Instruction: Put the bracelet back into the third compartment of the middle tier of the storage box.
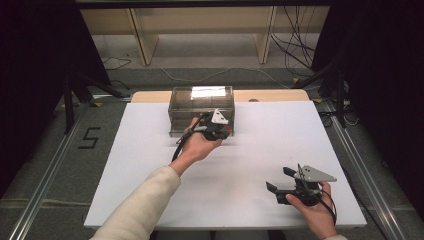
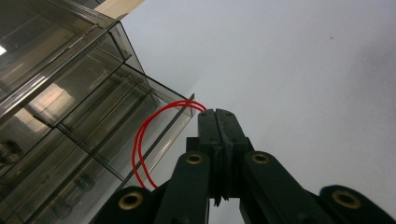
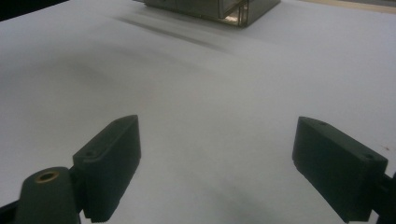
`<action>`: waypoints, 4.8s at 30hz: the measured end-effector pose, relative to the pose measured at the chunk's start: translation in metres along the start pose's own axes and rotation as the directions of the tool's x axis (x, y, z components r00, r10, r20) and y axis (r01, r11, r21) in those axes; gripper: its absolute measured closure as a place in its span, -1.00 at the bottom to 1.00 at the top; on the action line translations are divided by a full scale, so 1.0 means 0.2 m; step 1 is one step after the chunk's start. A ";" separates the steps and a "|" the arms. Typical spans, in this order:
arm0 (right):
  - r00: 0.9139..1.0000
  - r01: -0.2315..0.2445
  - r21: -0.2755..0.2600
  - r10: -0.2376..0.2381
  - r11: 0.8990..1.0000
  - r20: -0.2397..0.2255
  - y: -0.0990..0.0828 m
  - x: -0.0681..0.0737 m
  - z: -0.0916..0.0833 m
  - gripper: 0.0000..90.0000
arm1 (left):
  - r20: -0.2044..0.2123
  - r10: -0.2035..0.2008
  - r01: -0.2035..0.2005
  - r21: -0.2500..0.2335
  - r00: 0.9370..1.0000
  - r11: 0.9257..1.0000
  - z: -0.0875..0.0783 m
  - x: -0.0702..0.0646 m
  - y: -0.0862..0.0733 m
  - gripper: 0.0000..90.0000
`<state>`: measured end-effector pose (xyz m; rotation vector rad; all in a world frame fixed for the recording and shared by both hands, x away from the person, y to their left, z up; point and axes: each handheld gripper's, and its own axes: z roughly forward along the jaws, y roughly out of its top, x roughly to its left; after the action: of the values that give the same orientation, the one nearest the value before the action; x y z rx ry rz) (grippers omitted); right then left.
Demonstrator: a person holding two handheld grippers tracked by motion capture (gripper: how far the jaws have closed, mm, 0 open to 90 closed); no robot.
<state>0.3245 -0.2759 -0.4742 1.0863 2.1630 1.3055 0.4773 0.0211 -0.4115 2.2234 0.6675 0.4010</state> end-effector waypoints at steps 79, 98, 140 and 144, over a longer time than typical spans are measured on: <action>1.000 0.000 -0.006 0.000 1.000 0.002 0.00 -0.01 -0.01 -0.63 | -0.045 0.012 -0.010 0.040 0.999 0.999 0.13 0.11 0.08 1.00; 1.000 -0.001 -0.005 0.001 1.000 0.002 0.00 -0.01 -0.01 -0.63 | -0.051 0.007 -0.004 0.049 0.999 0.999 0.15 0.12 0.09 1.00; 1.000 -0.001 -0.007 0.001 1.000 0.002 0.00 -0.01 -0.01 -0.63 | -0.062 -0.020 0.024 0.066 0.998 0.998 0.22 0.15 0.08 1.00; 1.000 -0.002 -0.006 0.002 1.000 0.002 0.00 -0.01 -0.01 -0.63 | -0.066 -0.021 0.025 0.065 0.998 0.998 0.23 0.15 0.08 1.00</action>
<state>0.3243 -0.2785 -0.4743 1.0865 2.1557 1.3105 0.5287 0.0022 -0.4272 2.2709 0.7499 0.4472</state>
